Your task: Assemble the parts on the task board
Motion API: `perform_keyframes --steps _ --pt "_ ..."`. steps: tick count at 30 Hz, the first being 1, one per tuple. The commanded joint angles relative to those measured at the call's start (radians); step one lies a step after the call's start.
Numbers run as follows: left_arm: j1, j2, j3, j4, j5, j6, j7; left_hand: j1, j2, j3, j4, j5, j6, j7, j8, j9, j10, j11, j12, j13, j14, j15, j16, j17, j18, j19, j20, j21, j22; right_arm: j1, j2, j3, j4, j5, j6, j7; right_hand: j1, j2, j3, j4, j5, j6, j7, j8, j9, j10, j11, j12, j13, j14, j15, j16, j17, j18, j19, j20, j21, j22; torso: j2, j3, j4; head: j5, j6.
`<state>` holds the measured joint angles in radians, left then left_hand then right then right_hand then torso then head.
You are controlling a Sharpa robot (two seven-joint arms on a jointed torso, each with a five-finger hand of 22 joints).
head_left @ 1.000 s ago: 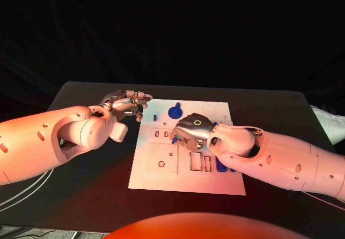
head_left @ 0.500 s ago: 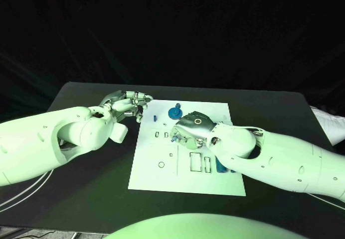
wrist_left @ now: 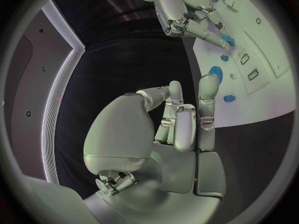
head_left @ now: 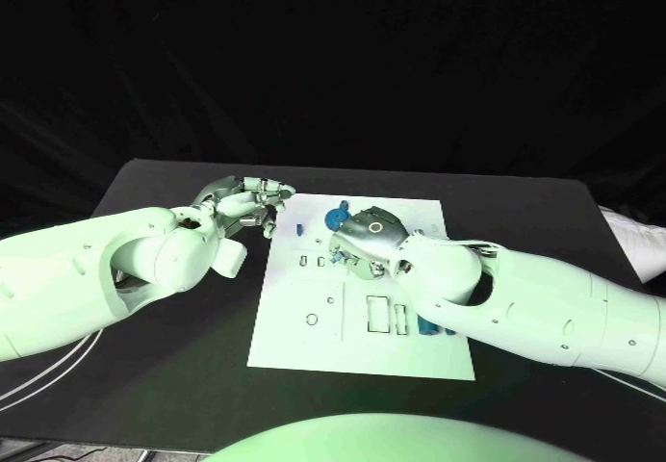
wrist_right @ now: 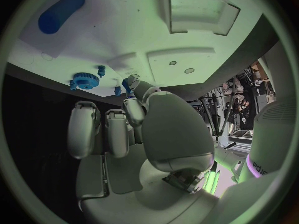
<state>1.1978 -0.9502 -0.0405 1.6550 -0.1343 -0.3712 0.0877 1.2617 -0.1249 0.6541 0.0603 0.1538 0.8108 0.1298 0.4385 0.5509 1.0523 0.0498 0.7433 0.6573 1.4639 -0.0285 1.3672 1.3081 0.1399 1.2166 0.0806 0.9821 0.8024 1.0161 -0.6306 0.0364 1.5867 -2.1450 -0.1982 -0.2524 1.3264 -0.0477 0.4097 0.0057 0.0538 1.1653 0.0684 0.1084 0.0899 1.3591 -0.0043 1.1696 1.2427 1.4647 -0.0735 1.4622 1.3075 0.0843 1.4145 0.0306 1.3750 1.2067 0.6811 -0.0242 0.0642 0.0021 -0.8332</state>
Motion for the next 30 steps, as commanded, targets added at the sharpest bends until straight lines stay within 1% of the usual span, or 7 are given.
perform_keyframes --steps 1,3,11,15,20,27,30 --pt "0.000 0.002 0.001 0.003 -0.007 0.014 0.004 0.013 0.001 0.000 -0.004 -0.005 -0.003 0.006 -0.003 -0.001 -0.005 0.000 -0.005 -0.001 -0.002 0.007 -0.002 0.016 0.017 0.000 0.004 -0.002 -0.002 0.005 0.010 0.000 -0.008 -0.056 0.058 -0.052 -0.003 -0.010 -0.004 -0.001 -0.002 0.007 0.002 0.006 0.012 -0.004 -0.001 -0.007 0.000 0.077 -0.007 -0.002 0.123 -0.012 0.007 -0.003 0.006 0.001 0.001 -0.0004 -0.0003 0.001 0.000" --pt "0.000 0.002 0.001 0.003 -0.007 0.014 0.004 0.013 0.001 0.000 -0.004 -0.005 -0.003 0.006 -0.003 -0.001 -0.005 0.000 -0.005 -0.001 -0.002 0.007 -0.002 0.016 0.017 0.000 0.004 -0.002 -0.002 0.008 0.016 0.000 -0.012 -0.061 0.071 -0.057 -0.003 -0.011 -0.004 -0.001 -0.002 0.007 0.002 0.006 0.012 -0.004 -0.001 -0.007 -0.001 0.077 -0.007 -0.002 0.123 -0.012 0.007 -0.003 0.006 0.001 0.000 0.0004 -0.0006 0.003 -0.001" --pt "0.000 0.003 0.001 0.002 -0.007 0.014 0.004 0.013 0.001 0.000 -0.004 -0.005 -0.003 0.006 -0.003 -0.001 -0.005 0.000 -0.005 -0.001 -0.002 0.007 -0.002 0.016 0.017 0.000 0.004 -0.002 -0.002 0.019 0.035 -0.004 -0.021 -0.085 0.122 -0.069 -0.003 -0.012 -0.005 -0.002 -0.002 0.008 0.002 0.007 0.012 -0.004 -0.001 -0.007 0.000 0.077 -0.007 -0.002 0.123 -0.013 0.007 -0.003 0.007 0.002 0.001 -0.0001 -0.0007 0.004 -0.003" --pt "0.000 0.003 0.001 0.002 -0.007 0.013 0.004 0.013 0.001 0.000 -0.004 -0.005 -0.003 0.006 -0.003 -0.001 -0.005 0.000 -0.005 -0.001 -0.002 0.007 -0.002 0.016 0.017 0.000 0.004 -0.002 -0.002 0.026 0.045 -0.010 -0.026 -0.095 0.152 -0.065 -0.004 -0.015 -0.006 -0.002 -0.002 0.008 0.002 0.007 0.012 -0.005 -0.001 -0.009 -0.002 0.076 -0.008 -0.003 0.122 -0.013 0.007 -0.002 0.007 0.002 0.001 0.0001 -0.0001 0.003 -0.004" --pt "0.000 0.004 0.001 0.002 -0.007 0.013 0.004 0.013 0.001 0.000 -0.004 -0.005 -0.003 0.006 -0.003 -0.001 -0.005 0.000 -0.005 -0.001 -0.002 0.007 -0.002 0.016 0.017 0.000 0.004 -0.002 -0.002 0.035 0.059 -0.021 -0.035 -0.108 0.183 -0.059 -0.004 -0.017 -0.007 -0.003 -0.002 0.009 0.001 0.008 0.013 -0.005 -0.001 -0.009 -0.002 0.076 -0.008 -0.004 0.121 -0.013 0.007 -0.002 0.006 0.001 0.000 -0.0002 0.0008 0.004 -0.007" --pt "0.000 0.005 0.001 0.002 -0.007 0.013 0.003 0.013 0.001 0.000 -0.004 -0.005 -0.003 0.006 -0.003 -0.001 -0.005 0.000 -0.005 -0.001 -0.002 0.007 -0.002 0.016 0.017 0.000 0.004 -0.002 -0.002 0.039 0.073 -0.029 -0.048 -0.112 0.200 -0.053 -0.003 -0.018 -0.007 -0.004 -0.002 0.009 0.001 0.008 0.013 -0.005 -0.001 -0.010 -0.002 0.076 -0.009 -0.004 0.121 -0.012 0.006 -0.002 0.006 0.000 0.000 0.0009 0.0001 0.009 -0.009" --pt "0.000 0.006 0.001 0.001 -0.007 0.013 0.003 0.013 0.001 0.000 -0.004 -0.005 -0.003 0.006 -0.003 -0.001 -0.005 0.000 -0.005 -0.001 -0.002 0.007 -0.002 0.016 0.017 0.000 0.004 -0.002 -0.002 0.040 0.078 -0.032 -0.051 -0.112 0.200 -0.048 -0.003 -0.018 -0.007 -0.004 -0.002 0.009 0.001 0.008 0.013 -0.005 -0.001 -0.009 -0.002 0.076 -0.009 -0.004 0.121 -0.012 0.006 -0.002 0.006 0.001 0.000 0.0007 0.0004 0.012 -0.010"
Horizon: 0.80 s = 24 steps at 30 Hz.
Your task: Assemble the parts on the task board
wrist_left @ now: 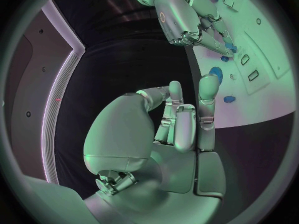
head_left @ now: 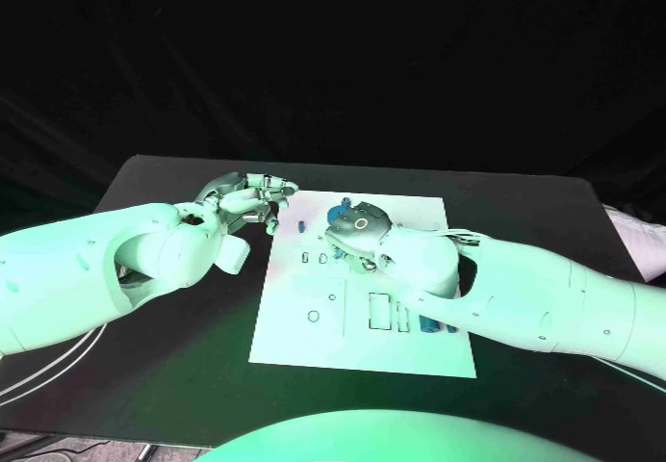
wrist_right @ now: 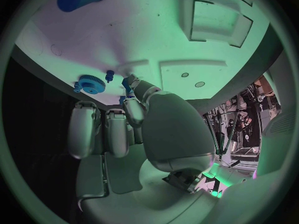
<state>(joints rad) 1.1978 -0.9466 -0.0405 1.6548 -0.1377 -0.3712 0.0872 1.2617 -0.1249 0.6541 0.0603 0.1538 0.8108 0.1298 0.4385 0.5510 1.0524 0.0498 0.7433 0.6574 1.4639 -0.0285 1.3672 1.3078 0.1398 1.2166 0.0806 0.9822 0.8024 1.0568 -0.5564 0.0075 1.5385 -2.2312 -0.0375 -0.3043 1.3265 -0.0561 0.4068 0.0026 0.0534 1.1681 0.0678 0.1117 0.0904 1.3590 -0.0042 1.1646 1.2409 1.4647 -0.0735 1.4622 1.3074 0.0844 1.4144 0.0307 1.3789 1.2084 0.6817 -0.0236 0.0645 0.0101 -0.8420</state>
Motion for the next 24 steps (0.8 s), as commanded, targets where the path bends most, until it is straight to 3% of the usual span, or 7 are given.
perform_keyframes --steps 1,24 --pt "0.000 0.003 0.001 0.002 -0.004 0.014 0.003 0.013 0.001 0.000 -0.004 -0.005 -0.003 0.006 -0.003 -0.001 -0.005 0.000 -0.005 -0.001 -0.002 0.007 -0.002 0.017 0.017 0.000 0.004 -0.003 -0.002 -0.001 0.005 -0.003 -0.004 -0.026 0.038 0.006 -0.003 -0.010 -0.005 -0.001 -0.002 0.006 0.002 0.005 0.012 -0.004 -0.001 -0.003 0.001 0.076 -0.009 -0.003 0.122 -0.013 0.007 -0.002 0.002 -0.001 0.000 0.0000 0.0000 0.005 -0.002" --pt "0.001 0.006 0.001 0.000 -0.004 0.016 -0.001 0.013 0.001 0.000 -0.004 -0.005 -0.003 0.006 -0.003 -0.001 -0.005 0.000 -0.005 -0.001 -0.002 0.007 -0.002 0.017 0.017 0.000 0.004 -0.003 -0.002 -0.001 0.024 -0.011 -0.019 0.020 0.027 0.054 -0.003 -0.011 -0.005 -0.001 -0.001 0.007 0.002 0.006 0.013 -0.003 -0.001 -0.002 0.002 0.076 -0.009 -0.002 0.123 -0.012 0.007 -0.003 0.002 -0.001 0.001 0.0009 -0.0022 0.011 -0.007"
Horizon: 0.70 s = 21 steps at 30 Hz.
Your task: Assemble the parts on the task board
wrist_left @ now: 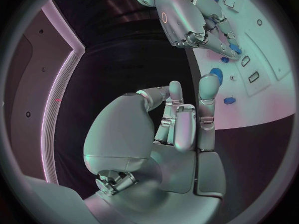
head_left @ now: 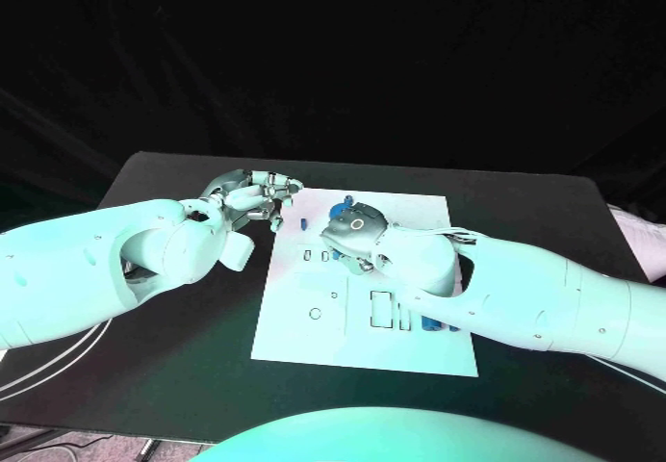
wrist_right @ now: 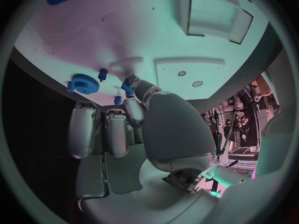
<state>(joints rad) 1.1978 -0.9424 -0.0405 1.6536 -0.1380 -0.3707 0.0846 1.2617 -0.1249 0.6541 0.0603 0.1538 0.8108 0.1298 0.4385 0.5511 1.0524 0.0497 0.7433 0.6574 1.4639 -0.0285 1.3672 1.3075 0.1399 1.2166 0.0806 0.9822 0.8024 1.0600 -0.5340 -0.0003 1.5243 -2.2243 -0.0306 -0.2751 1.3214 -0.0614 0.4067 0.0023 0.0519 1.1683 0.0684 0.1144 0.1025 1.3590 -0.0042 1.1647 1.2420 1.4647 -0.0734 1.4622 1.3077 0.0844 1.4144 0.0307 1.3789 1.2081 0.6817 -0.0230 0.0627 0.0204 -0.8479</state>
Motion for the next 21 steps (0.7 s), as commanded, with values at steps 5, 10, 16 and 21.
perform_keyframes --steps 5,10,16,21 --pt "0.000 0.003 0.001 0.001 -0.004 0.016 0.001 0.013 0.001 0.000 -0.004 -0.005 -0.003 0.006 -0.003 -0.001 -0.005 0.000 -0.005 -0.001 -0.002 0.007 -0.002 0.017 0.017 0.000 0.004 -0.003 -0.002 -0.004 0.004 -0.004 -0.004 0.021 0.018 0.030 0.001 -0.006 -0.006 0.000 0.001 0.008 0.001 0.003 0.001 -0.003 -0.001 -0.001 0.001 0.076 -0.009 -0.003 0.123 -0.013 0.007 -0.003 0.002 0.000 0.000 0.0004 -0.0001 0.001 -0.001" --pt "0.000 0.003 0.001 0.000 -0.004 0.017 -0.001 0.013 0.001 0.000 -0.004 -0.005 -0.003 0.006 -0.003 -0.001 -0.005 0.000 -0.005 -0.001 -0.002 0.007 -0.002 0.017 0.017 0.000 0.004 -0.003 -0.002 -0.004 0.004 -0.005 -0.004 0.029 0.016 0.032 -0.001 -0.008 -0.008 0.000 0.001 0.008 0.001 0.003 0.001 -0.003 -0.001 -0.002 0.001 0.076 -0.009 -0.003 0.122 -0.012 0.006 -0.003 0.002 0.000 0.001 0.0004 -0.0002 0.002 -0.003" --pt "0.000 0.004 0.001 0.000 -0.004 0.017 -0.002 0.013 0.001 0.000 -0.004 -0.005 -0.003 0.006 -0.003 -0.001 -0.005 0.000 -0.005 -0.001 -0.002 0.007 -0.002 0.017 0.017 0.000 0.004 -0.003 -0.002 -0.004 0.004 -0.005 -0.009 0.036 0.011 0.034 -0.008 -0.014 -0.014 0.003 0.001 0.000 0.004 0.000 0.000 -0.007 0.000 -0.008 -0.004 0.076 -0.008 -0.005 0.120 -0.012 0.006 -0.003 0.001 -0.001 0.000 0.0001 -0.0005 0.002 -0.003" --pt "0.000 0.004 0.001 0.000 -0.004 0.017 -0.003 0.013 0.002 -0.002 -0.007 -0.005 -0.003 0.007 -0.002 -0.006 -0.006 0.001 -0.004 -0.005 -0.001 0.007 -0.001 0.017 0.017 0.002 0.004 -0.005 -0.003 -0.004 0.001 -0.005 -0.012 0.036 0.012 0.042 0.000 -0.048 -0.024 -0.012 0.000 -0.041 0.017 -0.026 -0.010 -0.014 0.010 -0.016 -0.009 0.077 -0.004 -0.003 0.124 -0.013 0.005 -0.002 0.001 0.000 0.001 0.0004 0.0002 0.003 -0.004"
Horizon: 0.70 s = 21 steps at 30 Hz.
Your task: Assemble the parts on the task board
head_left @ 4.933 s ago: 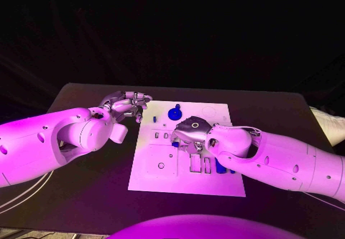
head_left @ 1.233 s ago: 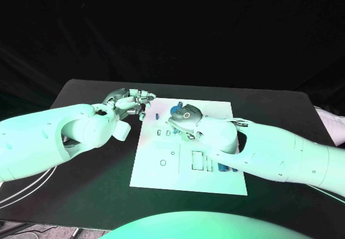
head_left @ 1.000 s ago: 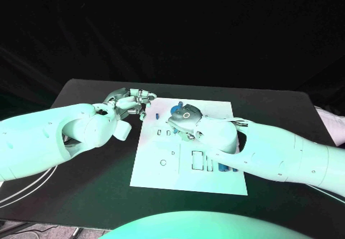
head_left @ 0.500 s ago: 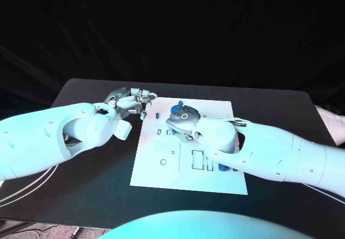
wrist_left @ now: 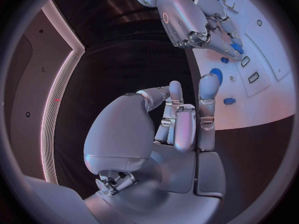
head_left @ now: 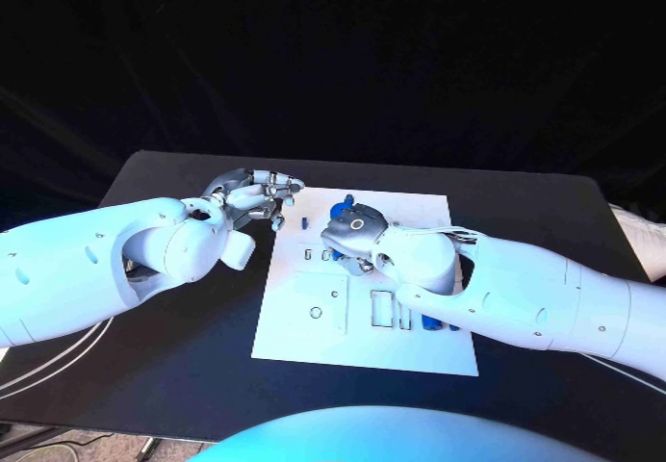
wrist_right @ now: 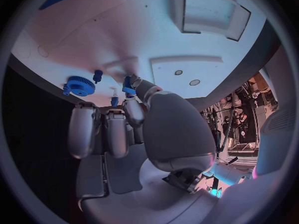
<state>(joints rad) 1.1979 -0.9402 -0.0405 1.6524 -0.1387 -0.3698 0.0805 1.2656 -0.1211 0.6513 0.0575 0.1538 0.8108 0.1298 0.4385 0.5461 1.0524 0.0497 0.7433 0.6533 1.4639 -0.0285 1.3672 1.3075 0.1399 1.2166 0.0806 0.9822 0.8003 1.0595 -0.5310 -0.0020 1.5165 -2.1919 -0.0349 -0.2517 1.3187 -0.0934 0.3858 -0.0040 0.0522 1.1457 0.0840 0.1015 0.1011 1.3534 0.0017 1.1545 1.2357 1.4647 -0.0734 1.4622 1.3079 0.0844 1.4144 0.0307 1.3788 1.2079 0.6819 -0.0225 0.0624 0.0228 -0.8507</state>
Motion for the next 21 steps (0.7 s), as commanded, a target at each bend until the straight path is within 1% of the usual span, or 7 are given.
perform_keyframes --steps 1,3,7,14,21 --pt "0.000 0.002 0.001 0.001 -0.003 0.016 0.001 0.010 -0.002 0.001 -0.004 -0.005 -0.003 0.007 -0.002 -0.001 -0.006 0.001 -0.004 -0.001 -0.001 0.007 -0.002 0.017 0.017 0.002 0.004 -0.005 -0.001 -0.004 -0.002 -0.003 -0.004 0.004 0.018 0.021 0.006 -0.021 -0.004 -0.009 0.000 -0.025 0.003 -0.017 -0.011 -0.010 0.006 -0.008 -0.004 0.077 -0.002 -0.002 0.125 -0.013 0.005 -0.002 0.001 0.000 0.001 -0.0001 0.0001 0.001 -0.001" --pt "0.000 0.002 0.001 0.000 -0.003 0.016 0.001 0.010 -0.002 0.001 -0.004 -0.005 -0.003 0.007 -0.002 -0.001 -0.006 0.001 -0.004 -0.001 -0.001 0.007 -0.002 0.017 0.017 0.002 0.004 -0.005 -0.001 -0.004 -0.003 -0.003 -0.005 0.005 0.021 0.027 0.008 -0.029 -0.007 -0.013 0.000 -0.034 0.005 -0.024 -0.013 -0.013 0.008 -0.011 -0.006 0.078 0.001 0.000 0.127 -0.013 0.005 -0.001 0.000 0.000 0.001 -0.0002 -0.0005 0.001 -0.001" --pt "0.000 0.003 0.001 0.000 -0.003 0.016 0.001 0.010 -0.002 0.001 -0.004 -0.005 -0.003 0.007 -0.002 -0.001 -0.006 0.001 -0.004 -0.001 -0.001 0.007 -0.002 0.017 0.017 0.002 0.004 -0.005 -0.001 -0.004 -0.003 -0.003 -0.008 0.008 0.027 0.041 0.010 -0.034 -0.009 -0.016 0.000 -0.039 0.006 -0.028 -0.015 -0.017 0.010 -0.016 -0.010 0.078 0.002 -0.001 0.126 -0.013 0.005 0.000 0.000 0.000 0.000 -0.0002 -0.0008 0.001 -0.001" --pt "0.000 0.004 0.001 -0.001 -0.003 0.016 0.000 0.010 -0.002 0.001 -0.004 -0.005 -0.003 0.007 -0.002 -0.001 -0.006 0.001 -0.004 -0.001 -0.001 0.007 -0.002 0.017 0.017 0.002 0.004 -0.005 -0.001 -0.004 -0.004 -0.003 -0.016 0.012 0.021 0.062 0.013 -0.035 -0.009 -0.018 0.000 -0.041 0.005 -0.030 -0.016 -0.018 0.009 -0.016 -0.010 0.078 0.004 0.000 0.127 -0.013 0.004 0.001 0.000 -0.001 0.000 0.0005 -0.0002 0.000 -0.002" --pt "0.000 0.004 0.001 -0.002 -0.003 0.016 0.000 0.009 -0.002 0.000 -0.004 -0.005 -0.004 0.007 -0.002 -0.002 -0.006 0.001 -0.003 -0.002 -0.002 0.007 -0.002 0.016 0.017 0.001 0.004 -0.006 -0.002 -0.004 -0.006 -0.003 -0.022 0.017 0.014 0.074 0.019 -0.030 -0.005 -0.021 0.001 -0.041 0.005 -0.030 -0.016 -0.018 0.010 -0.016 -0.010 0.078 0.004 0.000 0.128 -0.013 0.004 0.002 0.000 0.000 0.000 -0.0002 -0.0003 0.000 -0.002"
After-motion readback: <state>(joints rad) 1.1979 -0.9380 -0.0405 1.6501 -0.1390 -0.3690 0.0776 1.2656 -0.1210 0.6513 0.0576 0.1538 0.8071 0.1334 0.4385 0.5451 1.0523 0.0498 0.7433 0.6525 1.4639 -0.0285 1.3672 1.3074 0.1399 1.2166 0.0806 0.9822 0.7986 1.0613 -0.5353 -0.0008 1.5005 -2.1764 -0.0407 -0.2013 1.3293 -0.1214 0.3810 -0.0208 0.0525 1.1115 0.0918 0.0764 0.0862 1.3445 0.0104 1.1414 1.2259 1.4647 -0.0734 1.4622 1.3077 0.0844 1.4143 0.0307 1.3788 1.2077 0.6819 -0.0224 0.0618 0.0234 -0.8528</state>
